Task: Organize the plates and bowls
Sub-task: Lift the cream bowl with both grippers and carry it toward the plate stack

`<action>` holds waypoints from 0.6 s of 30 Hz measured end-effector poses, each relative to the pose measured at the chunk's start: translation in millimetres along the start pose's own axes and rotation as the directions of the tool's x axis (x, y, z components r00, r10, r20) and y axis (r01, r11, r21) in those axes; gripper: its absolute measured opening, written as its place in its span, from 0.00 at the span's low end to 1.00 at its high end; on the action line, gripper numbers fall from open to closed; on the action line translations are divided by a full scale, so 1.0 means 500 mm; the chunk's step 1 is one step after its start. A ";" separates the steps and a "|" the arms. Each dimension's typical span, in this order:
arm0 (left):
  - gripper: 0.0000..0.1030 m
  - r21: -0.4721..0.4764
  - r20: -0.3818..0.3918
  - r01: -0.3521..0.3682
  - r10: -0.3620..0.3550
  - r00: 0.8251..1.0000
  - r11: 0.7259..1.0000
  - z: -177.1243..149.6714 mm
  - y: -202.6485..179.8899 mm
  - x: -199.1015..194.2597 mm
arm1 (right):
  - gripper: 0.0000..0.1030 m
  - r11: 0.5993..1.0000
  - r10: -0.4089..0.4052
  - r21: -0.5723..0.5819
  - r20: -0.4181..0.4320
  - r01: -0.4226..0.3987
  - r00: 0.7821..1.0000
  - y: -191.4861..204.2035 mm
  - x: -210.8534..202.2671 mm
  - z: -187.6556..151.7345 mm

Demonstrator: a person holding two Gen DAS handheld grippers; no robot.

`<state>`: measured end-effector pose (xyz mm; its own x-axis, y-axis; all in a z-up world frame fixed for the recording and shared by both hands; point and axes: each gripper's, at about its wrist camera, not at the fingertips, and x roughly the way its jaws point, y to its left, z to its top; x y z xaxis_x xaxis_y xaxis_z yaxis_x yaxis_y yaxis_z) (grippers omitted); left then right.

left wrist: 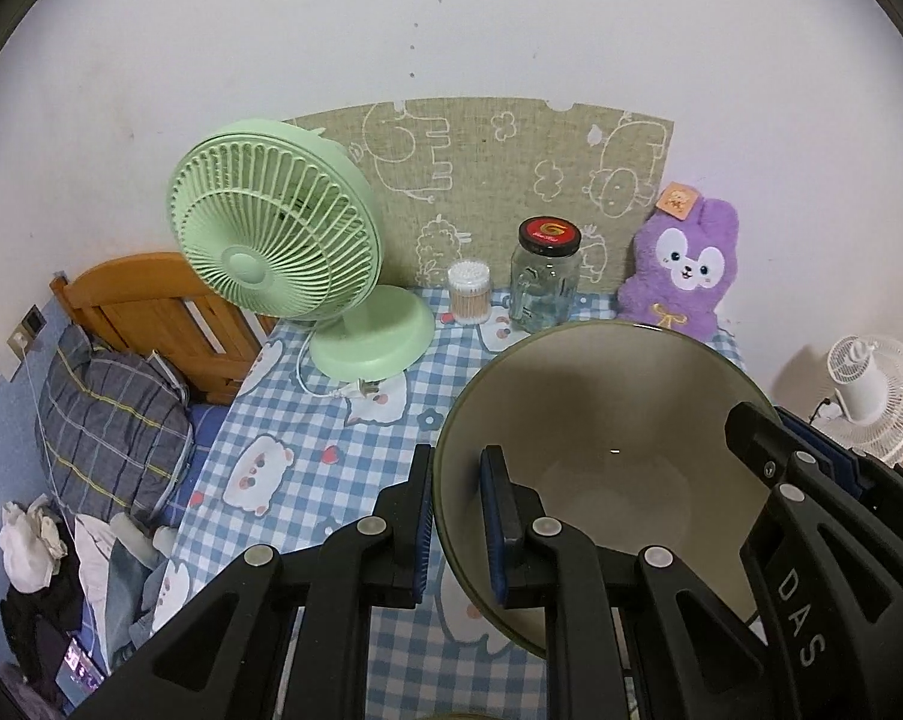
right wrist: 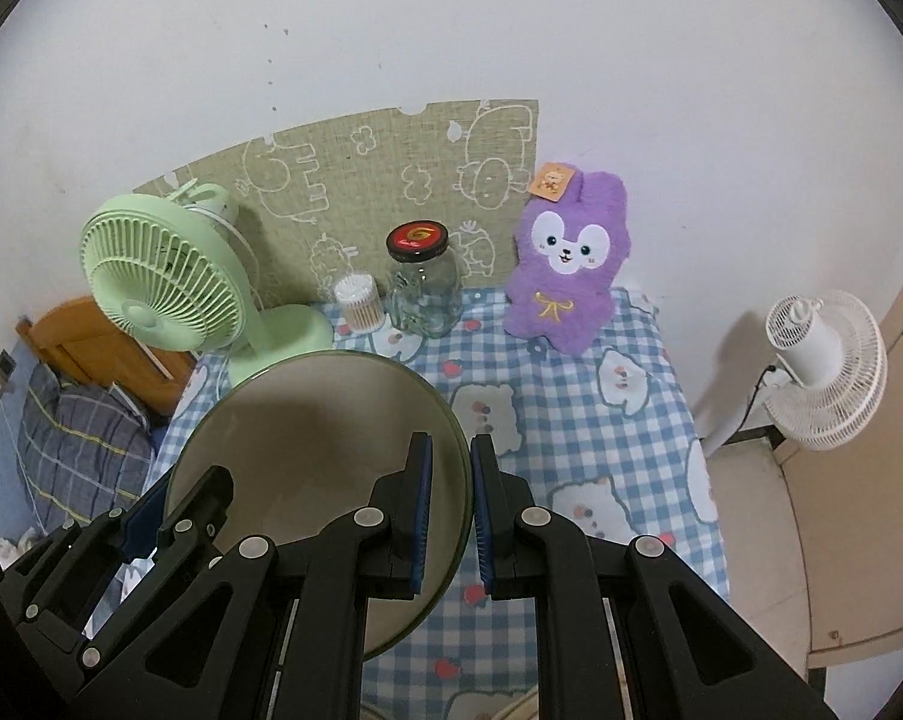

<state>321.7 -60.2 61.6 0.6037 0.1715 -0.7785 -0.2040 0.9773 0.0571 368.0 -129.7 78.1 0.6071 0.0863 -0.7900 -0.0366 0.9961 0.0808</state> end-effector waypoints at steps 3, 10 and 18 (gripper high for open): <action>0.12 0.001 0.002 0.011 -0.011 1.000 1.000 -0.020 0.006 -0.021 | 0.16 1.000 -0.010 0.003 0.005 0.010 1.000 0.005 -0.022 -0.017; 0.12 0.016 0.009 0.031 -0.032 0.999 0.999 -0.063 0.020 -0.060 | 0.16 0.999 -0.029 0.027 0.007 0.028 1.000 0.008 -0.067 -0.074; 0.12 0.040 0.003 0.057 -0.057 0.998 0.998 -0.126 0.044 -0.093 | 0.16 0.998 -0.053 0.043 0.017 0.052 0.998 0.023 -0.112 -0.145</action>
<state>240.8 -54.7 59.6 0.6170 0.1156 -0.7784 -0.1381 0.9897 0.0375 275.9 -121.7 78.9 0.6215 0.0335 -0.7827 0.0294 0.9974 0.0661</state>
